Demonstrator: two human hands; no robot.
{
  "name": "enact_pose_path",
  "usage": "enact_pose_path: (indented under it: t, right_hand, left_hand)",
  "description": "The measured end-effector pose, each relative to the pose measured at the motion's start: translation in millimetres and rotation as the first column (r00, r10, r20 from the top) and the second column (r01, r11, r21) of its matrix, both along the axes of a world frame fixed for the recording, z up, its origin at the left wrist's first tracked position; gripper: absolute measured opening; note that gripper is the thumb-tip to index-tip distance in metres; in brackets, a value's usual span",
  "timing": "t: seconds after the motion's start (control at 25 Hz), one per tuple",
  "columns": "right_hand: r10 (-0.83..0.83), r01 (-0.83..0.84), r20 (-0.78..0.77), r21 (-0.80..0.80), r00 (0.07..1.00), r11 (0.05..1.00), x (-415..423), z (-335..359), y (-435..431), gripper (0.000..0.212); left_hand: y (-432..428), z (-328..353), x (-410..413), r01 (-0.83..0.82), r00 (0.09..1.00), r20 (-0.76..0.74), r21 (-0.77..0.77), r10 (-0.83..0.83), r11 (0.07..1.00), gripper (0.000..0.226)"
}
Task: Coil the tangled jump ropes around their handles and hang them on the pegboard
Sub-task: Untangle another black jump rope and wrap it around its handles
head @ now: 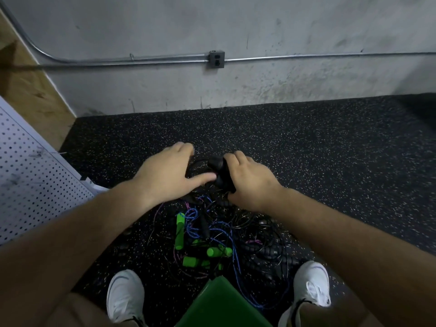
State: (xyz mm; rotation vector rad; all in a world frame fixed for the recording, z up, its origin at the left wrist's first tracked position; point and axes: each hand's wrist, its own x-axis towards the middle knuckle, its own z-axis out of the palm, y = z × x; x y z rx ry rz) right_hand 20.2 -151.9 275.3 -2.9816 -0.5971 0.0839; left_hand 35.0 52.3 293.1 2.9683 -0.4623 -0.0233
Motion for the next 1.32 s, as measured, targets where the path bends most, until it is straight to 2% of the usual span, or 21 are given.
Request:
enact_pose_path:
  t: [0.08, 0.16, 0.24, 0.36, 0.48, 0.6, 0.76, 0.84, 0.96, 1.08, 1.16, 1.24, 1.28, 1.32]
  right_hand:
    - [0.078, -0.077, 0.026, -0.038, 0.997, 0.996, 2, 1, 3, 0.082]
    - [0.129, -0.127, 0.043, -0.05, 0.991, 0.991, 3, 2, 10, 0.086]
    - [0.128, -0.125, 0.053, -0.059, 0.99, 0.99, 3, 4, 15, 0.086]
    - [0.026, -0.017, 0.114, -0.08, 0.993, 0.997, 8, 6, 15, 0.076]
    - [-0.046, 0.046, 0.124, 0.005, 0.991, 0.999, 10, 5, 15, 0.057]
    - [-0.021, 0.011, 0.118, 0.091, 0.993, 0.996, 13, 2, 15, 0.056]
    - [0.018, -0.038, 0.128, 0.16, 0.992, 0.986, 13, -3, 15, 0.057]
    - [0.017, -0.044, 0.154, 0.168, 0.988, 0.985, 12, -6, 15, 0.054]
    - [0.024, -0.067, 0.185, 0.233, 0.982, 0.97, 12, -5, 17, 0.057]
    - [0.026, -0.099, 0.24, 0.294, 0.97, 0.951, 9, 0, 14, 0.066]
    - [-0.048, -0.032, 0.156, 0.471, 0.987, 0.881, 10, -2, 10, 0.081]
    - [-0.126, 0.144, -0.076, 0.679, 0.989, 0.72, 17, -8, 0, 0.107]
    - [-0.143, 0.245, -0.201, 0.713, 0.969, 0.657, 20, -14, -4, 0.113]
    - [-0.148, 0.32, -0.3, 0.682, 0.942, 0.658, 24, -22, -5, 0.109]
  left_hand:
    - [-1, -6, -4, 0.237, 0.971, -0.026, -0.063, -0.239, 0.97, 0.106]
    - [-10, -21, -4, 0.307, 0.951, -0.018, -0.083, -0.31, 0.948, 0.107]
    - [-13, -27, 0, 0.263, 0.965, 0.042, -0.118, -0.26, 0.957, 0.086]
    - [-8, -24, 6, 0.184, 0.982, 0.076, -0.136, -0.175, 0.973, 0.06]
    - [-1, -22, 8, 0.119, 0.991, 0.086, -0.16, -0.107, 0.98, 0.05]
    - [2, -23, 7, 0.088, 0.992, 0.098, -0.135, -0.075, 0.987, 0.049]
    - [7, -21, 11, 0.062, 0.994, 0.092, -0.073, -0.055, 0.995, 0.052]
    - [7, -24, 11, 0.154, 0.975, 0.157, 0.013, -0.154, 0.988, 0.059]
    - [8, -28, 7, 0.306, 0.92, 0.247, 0.032, -0.304, 0.951, 0.085]
    - [10, -30, 11, 0.333, 0.87, 0.347, 0.11, -0.35, 0.936, 0.092]
    - [12, -29, 16, 0.366, 0.85, 0.355, 0.133, -0.389, 0.921, 0.084]
    - [19, -23, 22, 0.364, 0.864, 0.329, 0.113, -0.38, 0.925, 0.072]
    - [22, -19, 24, 0.335, 0.892, 0.297, 0.075, -0.342, 0.939, 0.067]
    - [25, -15, 26, 0.296, 0.92, 0.26, 0.023, -0.292, 0.955, 0.063]
